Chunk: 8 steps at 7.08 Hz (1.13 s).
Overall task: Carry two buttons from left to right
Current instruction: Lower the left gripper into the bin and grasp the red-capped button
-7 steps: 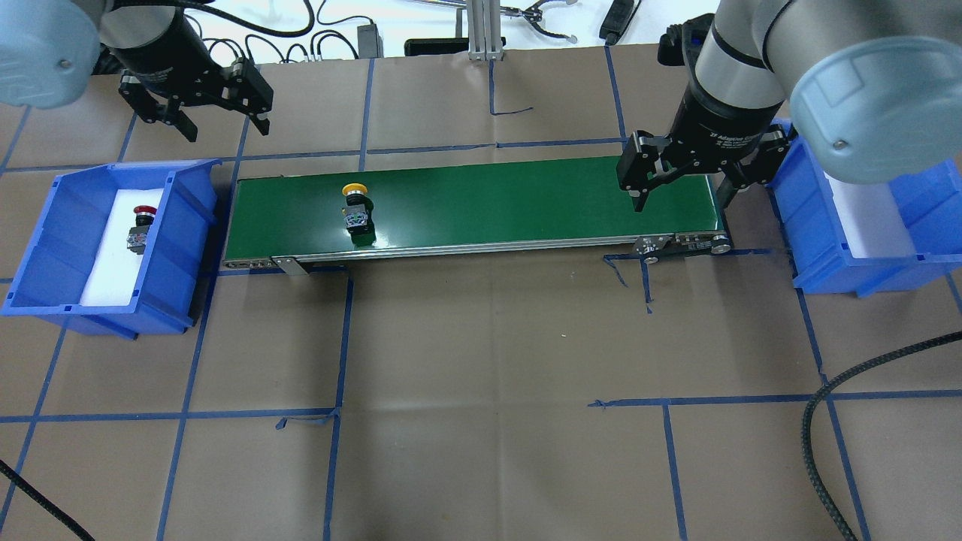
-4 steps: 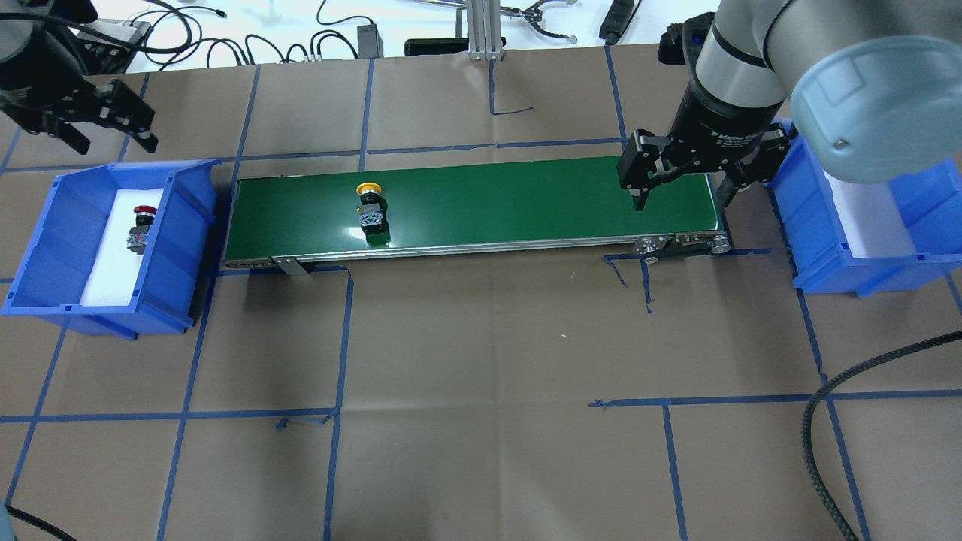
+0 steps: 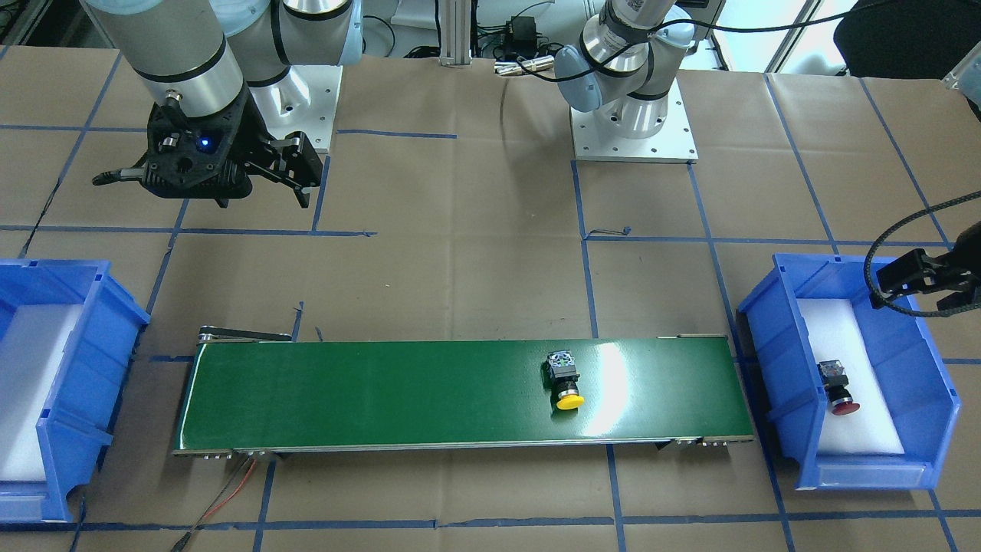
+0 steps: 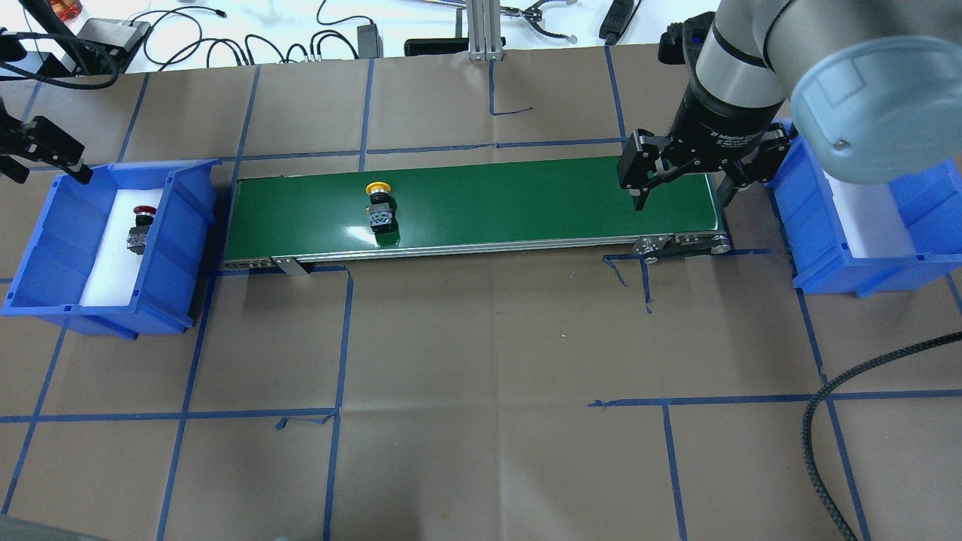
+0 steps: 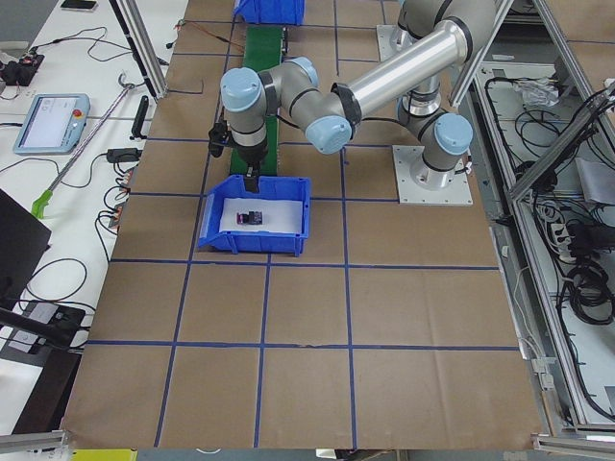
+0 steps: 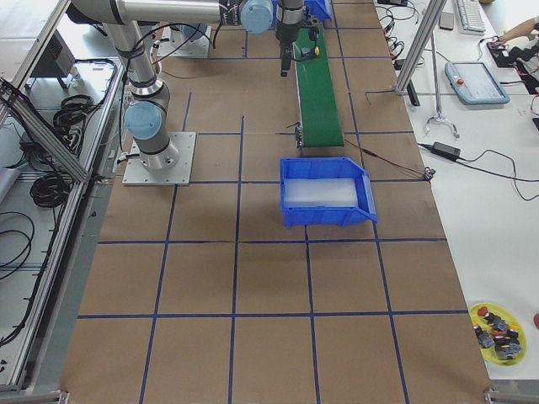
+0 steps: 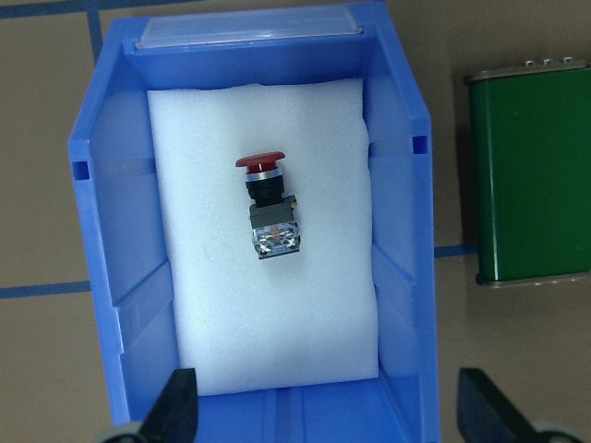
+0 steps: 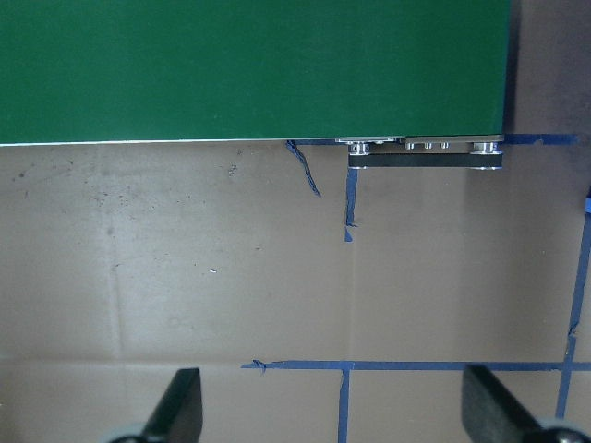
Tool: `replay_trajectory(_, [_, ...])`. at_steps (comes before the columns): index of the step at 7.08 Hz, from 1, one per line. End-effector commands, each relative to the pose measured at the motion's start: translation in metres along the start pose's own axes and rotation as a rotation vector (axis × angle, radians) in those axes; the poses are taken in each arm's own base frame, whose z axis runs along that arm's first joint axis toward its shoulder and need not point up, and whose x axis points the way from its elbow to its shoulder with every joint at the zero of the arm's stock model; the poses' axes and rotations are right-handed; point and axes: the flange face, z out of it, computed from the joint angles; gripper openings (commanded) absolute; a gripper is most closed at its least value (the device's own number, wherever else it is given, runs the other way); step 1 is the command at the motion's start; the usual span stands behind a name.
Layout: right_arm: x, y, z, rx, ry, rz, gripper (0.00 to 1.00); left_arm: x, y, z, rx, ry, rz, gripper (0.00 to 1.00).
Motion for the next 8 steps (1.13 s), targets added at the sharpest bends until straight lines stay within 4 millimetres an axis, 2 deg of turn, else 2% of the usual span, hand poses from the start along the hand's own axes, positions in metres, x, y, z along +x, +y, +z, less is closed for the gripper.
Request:
replay_trajectory(1, [0.0,0.0,0.001,-0.002,-0.001,-0.001,1.0,-0.01,-0.012,0.036,0.014,-0.012,-0.005,0.99])
replay_trajectory(5, [0.0,0.0,0.001,-0.004,-0.003,0.0,1.0,-0.02,-0.025,0.125,0.015,-0.007,-0.001,0.99])
replay_trajectory(8, [0.0,0.0,0.001,-0.004,-0.003,0.0,1.0,-0.018,-0.029,0.17,0.032,-0.02,-0.005,0.99])
